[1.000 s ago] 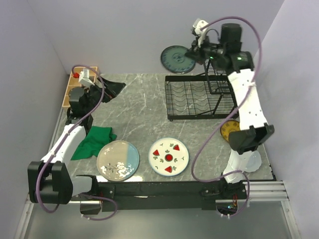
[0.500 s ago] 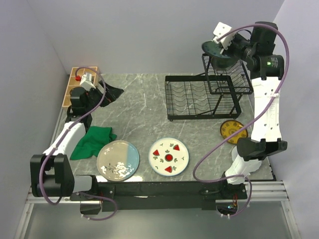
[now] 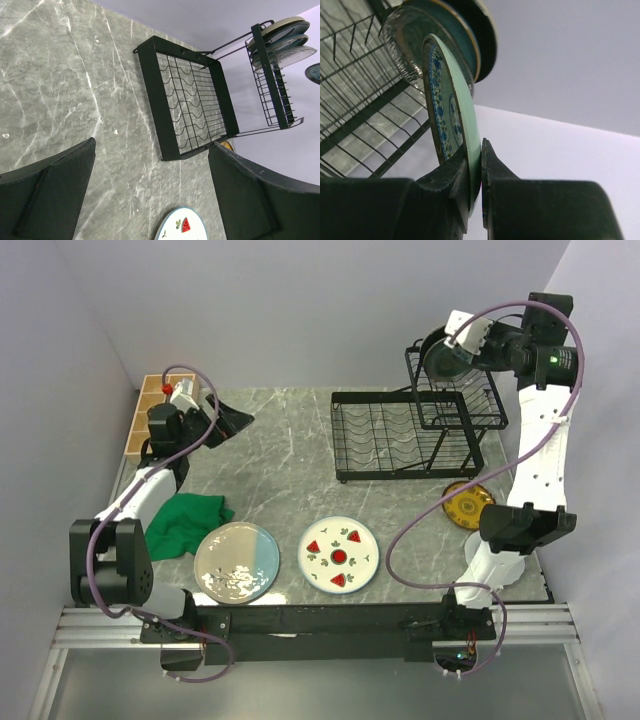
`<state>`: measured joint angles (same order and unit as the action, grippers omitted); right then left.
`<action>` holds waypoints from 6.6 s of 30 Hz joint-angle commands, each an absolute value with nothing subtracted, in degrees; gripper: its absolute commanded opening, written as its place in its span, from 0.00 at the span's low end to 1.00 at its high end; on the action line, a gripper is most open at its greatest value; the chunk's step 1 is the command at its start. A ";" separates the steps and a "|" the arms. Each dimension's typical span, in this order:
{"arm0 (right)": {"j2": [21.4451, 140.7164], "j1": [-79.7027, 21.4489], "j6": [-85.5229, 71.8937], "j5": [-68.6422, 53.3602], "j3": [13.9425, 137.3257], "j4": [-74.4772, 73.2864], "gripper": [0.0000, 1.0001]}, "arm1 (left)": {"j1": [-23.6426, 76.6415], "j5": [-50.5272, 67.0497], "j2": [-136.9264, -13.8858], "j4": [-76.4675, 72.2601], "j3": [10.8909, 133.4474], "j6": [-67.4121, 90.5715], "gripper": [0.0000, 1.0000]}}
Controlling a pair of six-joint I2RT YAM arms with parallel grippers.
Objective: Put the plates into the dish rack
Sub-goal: Insert the plate into the dish rack
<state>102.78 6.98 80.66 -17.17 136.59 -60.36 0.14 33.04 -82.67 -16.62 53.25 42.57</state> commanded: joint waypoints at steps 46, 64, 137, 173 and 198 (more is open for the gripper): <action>110.74 8.35 92.55 -25.93 138.25 -57.83 0.00 | 0.09 34.54 -82.53 -16.79 54.58 42.80 0.99; 112.68 10.19 96.68 -29.97 137.73 -59.41 0.00 | 0.09 33.40 -81.74 -15.47 54.40 43.33 0.99; 115.31 9.14 104.68 -30.32 133.86 -60.91 0.17 | 0.09 31.99 -78.49 -14.59 51.50 44.83 0.99; 109.78 13.09 89.65 -36.21 134.56 -50.26 0.00 | 0.09 31.90 -78.92 -10.73 55.01 42.37 1.00; 105.91 14.68 92.55 -38.58 132.54 -56.34 0.00 | 2.28 33.84 -93.95 -4.48 73.65 41.40 1.00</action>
<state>107.83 14.55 92.29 -36.32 132.22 -57.04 1.41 32.80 -93.21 -4.89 69.49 42.54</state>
